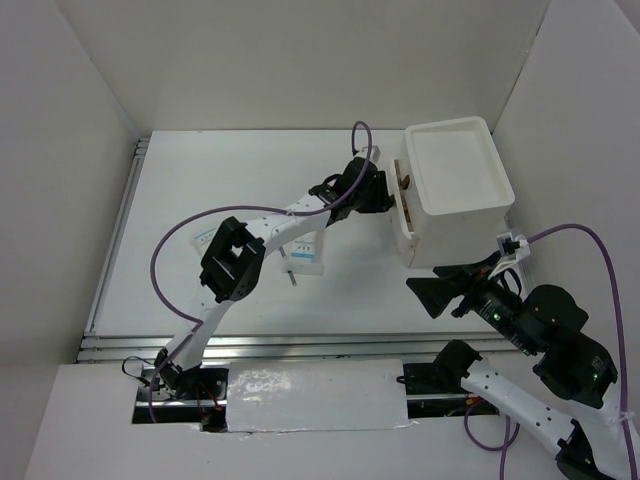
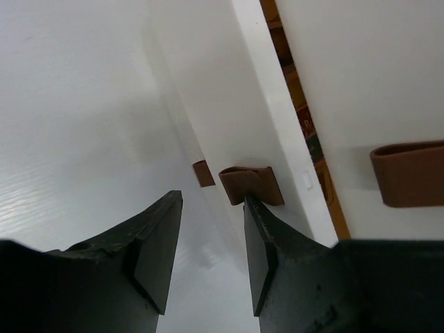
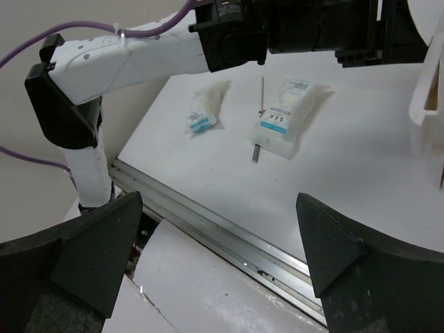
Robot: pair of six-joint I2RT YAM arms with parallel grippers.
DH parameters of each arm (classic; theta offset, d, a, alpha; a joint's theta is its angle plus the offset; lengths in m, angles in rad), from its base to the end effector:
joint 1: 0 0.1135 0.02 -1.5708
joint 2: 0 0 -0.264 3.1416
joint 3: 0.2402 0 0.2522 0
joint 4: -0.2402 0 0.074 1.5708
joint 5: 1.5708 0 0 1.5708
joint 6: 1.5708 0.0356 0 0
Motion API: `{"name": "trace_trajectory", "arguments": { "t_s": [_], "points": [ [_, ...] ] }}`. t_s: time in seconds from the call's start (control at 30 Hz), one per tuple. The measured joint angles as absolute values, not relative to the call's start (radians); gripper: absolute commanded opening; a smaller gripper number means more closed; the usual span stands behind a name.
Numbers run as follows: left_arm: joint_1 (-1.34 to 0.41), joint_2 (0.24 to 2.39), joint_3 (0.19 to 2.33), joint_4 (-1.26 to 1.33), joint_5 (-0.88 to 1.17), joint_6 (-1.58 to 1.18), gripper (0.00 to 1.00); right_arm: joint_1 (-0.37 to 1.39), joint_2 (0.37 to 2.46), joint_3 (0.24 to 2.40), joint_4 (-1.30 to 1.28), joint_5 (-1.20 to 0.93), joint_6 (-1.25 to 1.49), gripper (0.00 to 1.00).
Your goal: Organize the makeup
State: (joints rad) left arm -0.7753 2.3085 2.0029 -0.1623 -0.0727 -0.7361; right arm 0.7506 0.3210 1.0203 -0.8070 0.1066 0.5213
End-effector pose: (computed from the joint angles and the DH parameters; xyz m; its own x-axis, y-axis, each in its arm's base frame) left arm 0.3925 -0.3810 0.2430 -0.6763 -0.2748 -0.6834 0.2668 0.7735 -0.5750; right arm 0.0224 0.0157 0.3886 -0.3674 0.3345 -0.8678 -0.4819 0.7296 0.4852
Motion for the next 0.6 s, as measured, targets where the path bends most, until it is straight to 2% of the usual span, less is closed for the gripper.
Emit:
{"name": "trace_trajectory", "arguments": {
  "t_s": [0.37, 0.43, 0.57, 0.6],
  "points": [
    [-0.773, 2.374, 2.023, -0.032, 0.012, -0.766, 0.65, 0.751, 0.321, 1.008, -0.802, 0.097, 0.506, 1.0],
    [-0.773, 2.374, 2.018, -0.032, 0.004, -0.767, 0.7, 0.751, 0.323, 1.005, -0.802, 0.097, 0.505, 1.0],
    [-0.766, 2.344, 1.909, 0.031, -0.03, -0.825, 0.88, 0.751, 0.324, 0.996, -0.799, 0.096, 0.504, 1.0],
    [-0.762, 2.33, 1.861, 0.046, -0.03, -0.846, 0.88, 0.751, 0.324, 0.992, -0.797, 0.094, 0.504, 1.0]
  ]
}}
